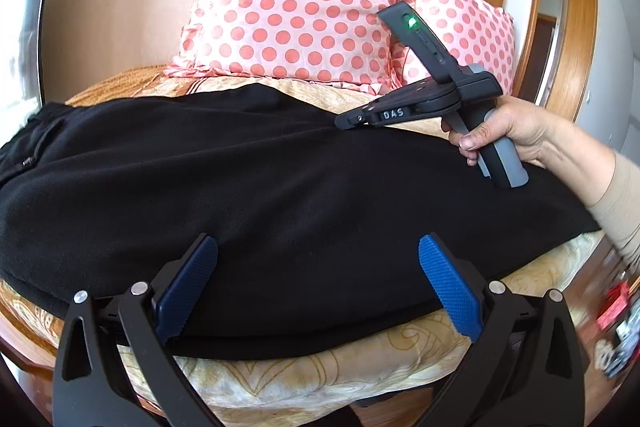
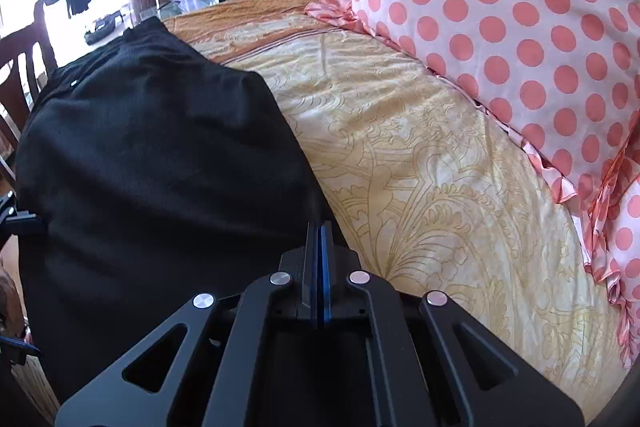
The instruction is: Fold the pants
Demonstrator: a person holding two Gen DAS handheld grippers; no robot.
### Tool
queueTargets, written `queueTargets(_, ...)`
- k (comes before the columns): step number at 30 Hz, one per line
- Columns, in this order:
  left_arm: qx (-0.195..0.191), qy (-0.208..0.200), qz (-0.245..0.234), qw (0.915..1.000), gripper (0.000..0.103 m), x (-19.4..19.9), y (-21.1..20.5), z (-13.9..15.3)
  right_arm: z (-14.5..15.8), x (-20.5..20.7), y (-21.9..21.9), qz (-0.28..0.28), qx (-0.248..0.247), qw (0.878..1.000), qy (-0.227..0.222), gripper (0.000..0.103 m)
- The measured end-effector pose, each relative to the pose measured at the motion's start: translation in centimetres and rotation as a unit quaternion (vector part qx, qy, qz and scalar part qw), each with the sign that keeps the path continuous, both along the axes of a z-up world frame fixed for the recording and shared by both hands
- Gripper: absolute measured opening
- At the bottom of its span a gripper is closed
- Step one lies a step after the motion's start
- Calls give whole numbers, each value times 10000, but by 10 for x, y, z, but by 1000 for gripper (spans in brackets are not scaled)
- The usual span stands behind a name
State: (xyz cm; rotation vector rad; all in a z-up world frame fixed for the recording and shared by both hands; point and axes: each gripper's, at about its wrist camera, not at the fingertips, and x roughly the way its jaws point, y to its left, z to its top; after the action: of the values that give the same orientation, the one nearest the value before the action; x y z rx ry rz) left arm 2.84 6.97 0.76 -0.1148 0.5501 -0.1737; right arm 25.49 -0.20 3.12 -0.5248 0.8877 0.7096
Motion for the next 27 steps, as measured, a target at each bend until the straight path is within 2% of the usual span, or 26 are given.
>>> queueTargets(3,176,-10,-13,9998,101,-1,-4,-1,15,-1,-12,-281,17,9995,-116,9)
queueTargets(5,123,9,-20,9999,101,-1,-1,0,33,-6,-31,-555,201,9978,-312,29)
queueTargets(6,45,15,-21,10000,101,-2,0,1,42,-10,-43,-666,306,9966,-383,31)
queueTargets(9,-339,0,-39,9994,101,-3,6,4,56,-30,-73,-795,520,9948,-373,31)
queueTargets(12,-544,12,-25,9985,101,-1,8,5,48,-49,-85,-756,379,9960,-270,31)
queueTargets(17,-115,62,27,9999,101,2,-1,2,13,-49,-92,-1050,-385,9935,-224,31)
queueTargets(20,37,32,34,10000,101,1,-4,0,9,-45,-100,-1348,-551,9881,-499,31)
queueTargets(21,76,32,44,10000,101,1,-5,0,12,-44,-106,-1535,-499,9855,-513,31)
queueTargets(24,1,14,50,10000,101,-3,-5,1,30,-57,-141,-2043,109,9777,-479,34)
queueTargets(26,-137,-55,-8,9999,101,-8,-4,4,47,-80,-180,-2626,528,9620,-532,46)
queueTargets(27,-178,-104,-20,9998,101,-9,-4,5,54,-94,-201,-2898,703,9527,-590,47)
